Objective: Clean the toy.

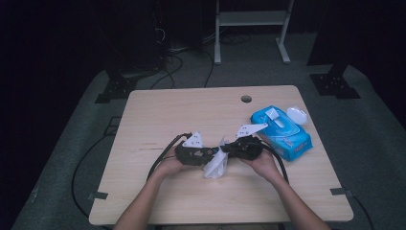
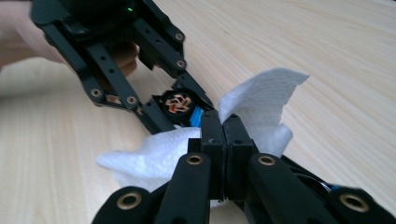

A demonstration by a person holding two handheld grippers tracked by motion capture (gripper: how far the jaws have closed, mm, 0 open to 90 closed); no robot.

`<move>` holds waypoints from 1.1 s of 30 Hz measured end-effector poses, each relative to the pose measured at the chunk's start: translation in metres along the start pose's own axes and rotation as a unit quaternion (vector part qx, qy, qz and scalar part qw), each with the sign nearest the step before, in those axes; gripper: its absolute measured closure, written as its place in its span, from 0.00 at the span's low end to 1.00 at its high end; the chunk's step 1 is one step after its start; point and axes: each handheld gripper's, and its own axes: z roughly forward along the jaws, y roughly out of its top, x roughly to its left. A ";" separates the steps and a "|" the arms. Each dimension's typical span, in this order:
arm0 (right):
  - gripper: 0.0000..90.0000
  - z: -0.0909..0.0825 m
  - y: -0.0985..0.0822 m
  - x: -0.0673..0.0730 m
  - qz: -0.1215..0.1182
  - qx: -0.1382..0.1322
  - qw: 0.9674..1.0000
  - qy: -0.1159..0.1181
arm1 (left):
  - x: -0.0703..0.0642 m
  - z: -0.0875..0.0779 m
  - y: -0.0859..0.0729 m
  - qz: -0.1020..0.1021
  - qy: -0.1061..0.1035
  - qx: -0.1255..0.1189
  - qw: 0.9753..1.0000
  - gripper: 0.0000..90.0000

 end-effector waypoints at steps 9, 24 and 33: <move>0.99 0.001 0.004 0.007 -0.002 -0.005 1.000 0.023 | 0.003 -0.006 0.006 -0.002 -0.012 -0.006 1.000 0.58; 0.98 -0.041 -0.012 -0.001 0.009 -0.009 1.000 0.000 | 0.005 0.006 0.011 -0.006 -0.010 0.008 1.000 0.47; 0.98 0.000 0.006 -0.003 0.020 -0.013 0.999 0.023 | -0.001 0.012 0.013 0.025 0.008 0.027 0.999 0.69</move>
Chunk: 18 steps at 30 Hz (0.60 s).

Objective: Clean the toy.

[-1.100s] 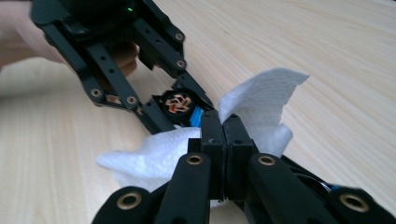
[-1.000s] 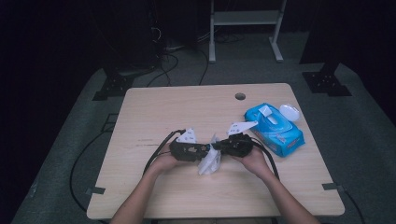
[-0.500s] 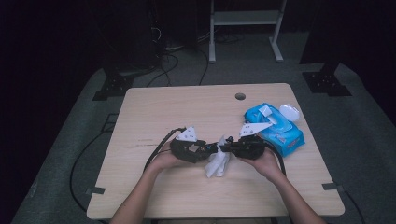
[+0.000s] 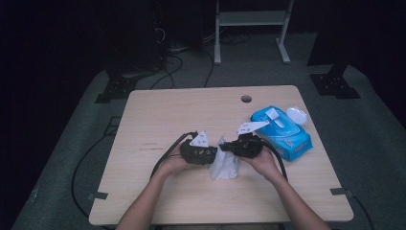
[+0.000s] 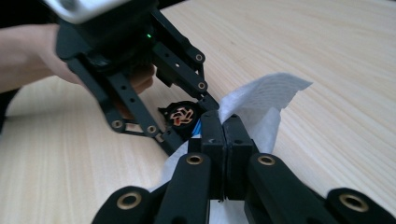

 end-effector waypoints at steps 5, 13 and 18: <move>0.98 0.004 -0.003 -0.003 0.000 0.013 1.000 -0.011 | 0.002 -0.010 -0.010 -0.007 -0.004 -0.013 1.000 0.70; 0.98 -0.013 -0.010 -0.006 -0.008 0.020 0.999 -0.034 | 0.002 -0.029 -0.022 -0.009 0.003 -0.010 1.000 0.72; 0.98 -0.019 -0.012 -0.010 0.000 0.017 0.999 -0.041 | 0.002 -0.030 -0.023 -0.007 -0.001 -0.006 1.000 0.72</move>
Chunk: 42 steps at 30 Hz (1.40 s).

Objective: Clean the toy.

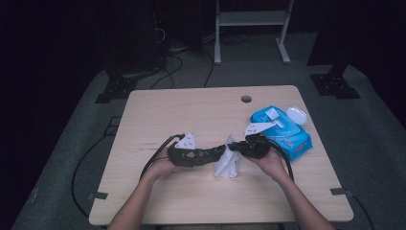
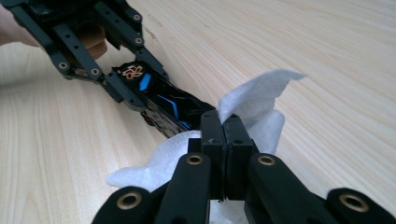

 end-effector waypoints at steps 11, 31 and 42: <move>0.98 0.024 0.005 0.020 -0.006 -0.018 0.999 0.049 | -0.004 -0.019 -0.014 -0.001 -0.009 0.002 1.000 0.72; 0.98 0.006 -0.022 0.003 0.038 -0.020 0.998 0.046 | -0.004 0.017 0.032 0.022 -0.001 0.070 0.997 0.52; 0.98 0.016 -0.025 -0.002 0.064 -0.025 0.996 0.063 | -0.009 0.035 0.044 0.055 -0.008 0.135 0.989 0.62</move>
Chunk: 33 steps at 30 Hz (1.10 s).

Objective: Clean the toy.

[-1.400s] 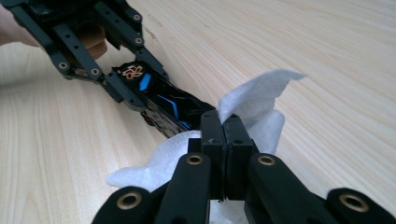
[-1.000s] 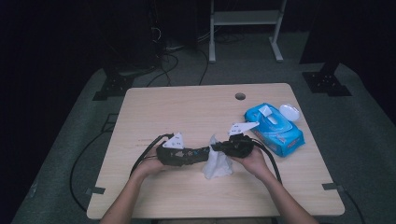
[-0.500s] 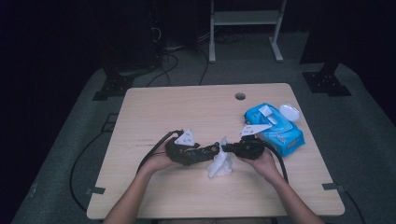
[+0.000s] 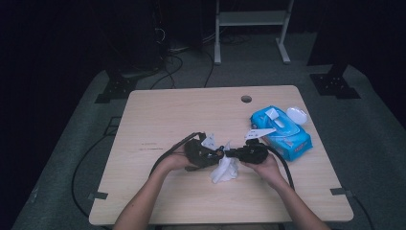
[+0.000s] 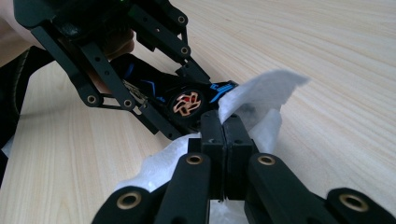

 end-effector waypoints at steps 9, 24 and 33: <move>0.98 -0.014 0.012 0.009 -0.008 -0.044 0.999 0.017 | -0.010 -0.020 -0.013 -0.014 0.005 -0.108 0.994 0.63; 0.98 -0.021 0.022 0.021 -0.025 -0.082 0.996 0.030 | -0.020 -0.044 -0.023 -0.028 0.022 -0.185 0.982 0.63; 0.98 -0.025 0.029 0.030 -0.032 -0.102 0.993 0.041 | -0.020 -0.045 -0.022 -0.031 0.021 -0.197 0.980 0.63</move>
